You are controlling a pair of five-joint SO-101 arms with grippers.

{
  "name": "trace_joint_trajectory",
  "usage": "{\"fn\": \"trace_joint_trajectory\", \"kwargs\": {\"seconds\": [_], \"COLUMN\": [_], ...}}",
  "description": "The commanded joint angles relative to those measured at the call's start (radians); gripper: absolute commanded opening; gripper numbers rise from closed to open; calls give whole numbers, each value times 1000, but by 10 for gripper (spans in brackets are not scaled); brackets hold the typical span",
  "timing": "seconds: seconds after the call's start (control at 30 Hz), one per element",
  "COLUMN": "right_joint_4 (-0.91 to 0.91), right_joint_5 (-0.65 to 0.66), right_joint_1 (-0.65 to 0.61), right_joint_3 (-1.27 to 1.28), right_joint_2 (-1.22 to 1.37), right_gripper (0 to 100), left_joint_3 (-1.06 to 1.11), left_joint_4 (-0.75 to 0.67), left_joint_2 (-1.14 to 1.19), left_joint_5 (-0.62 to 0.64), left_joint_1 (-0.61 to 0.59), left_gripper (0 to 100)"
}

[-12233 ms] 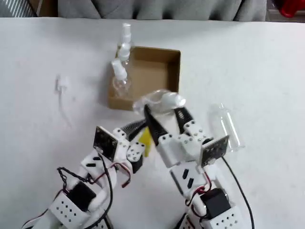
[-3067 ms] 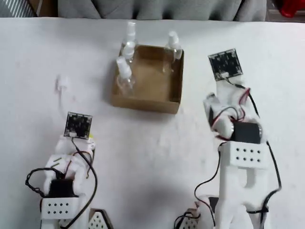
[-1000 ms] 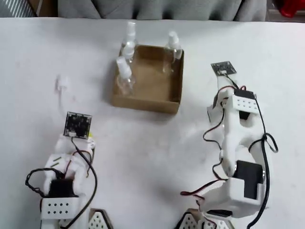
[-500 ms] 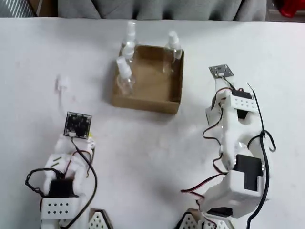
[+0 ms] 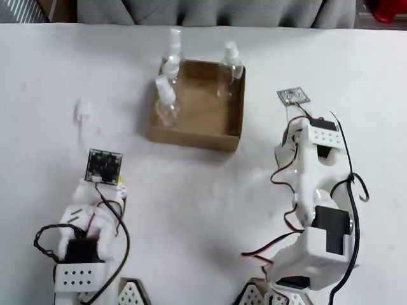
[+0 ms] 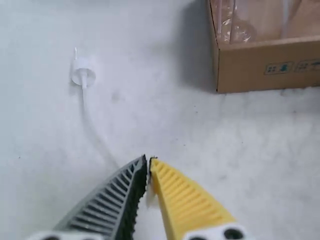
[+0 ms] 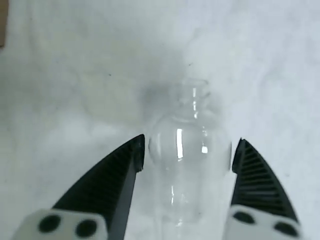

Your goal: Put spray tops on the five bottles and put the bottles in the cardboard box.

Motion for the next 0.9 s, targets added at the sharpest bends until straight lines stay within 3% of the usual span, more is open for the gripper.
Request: {"fn": "trace_joint_trajectory", "kwargs": {"seconds": [0.0,0.43,0.67,0.87], "right_joint_4": [13,12,8,13], "right_joint_5": [15,55,51,51], "right_joint_1": [12,25,47,56], "right_joint_3": [-51,-46,-43,-46], "right_joint_2": [-39,-33,-35,-42], "right_gripper": [245,236,67,15], "left_joint_3": [-6,-6,-6,-6], "left_joint_4": [-40,-41,-41,-41], "left_joint_2": [-4,-4,-4,-4], "left_joint_5": [-11,-12,-12,-12], "left_joint_1": [-7,-7,-7,-7], "left_gripper": [20,20,20,20]}}
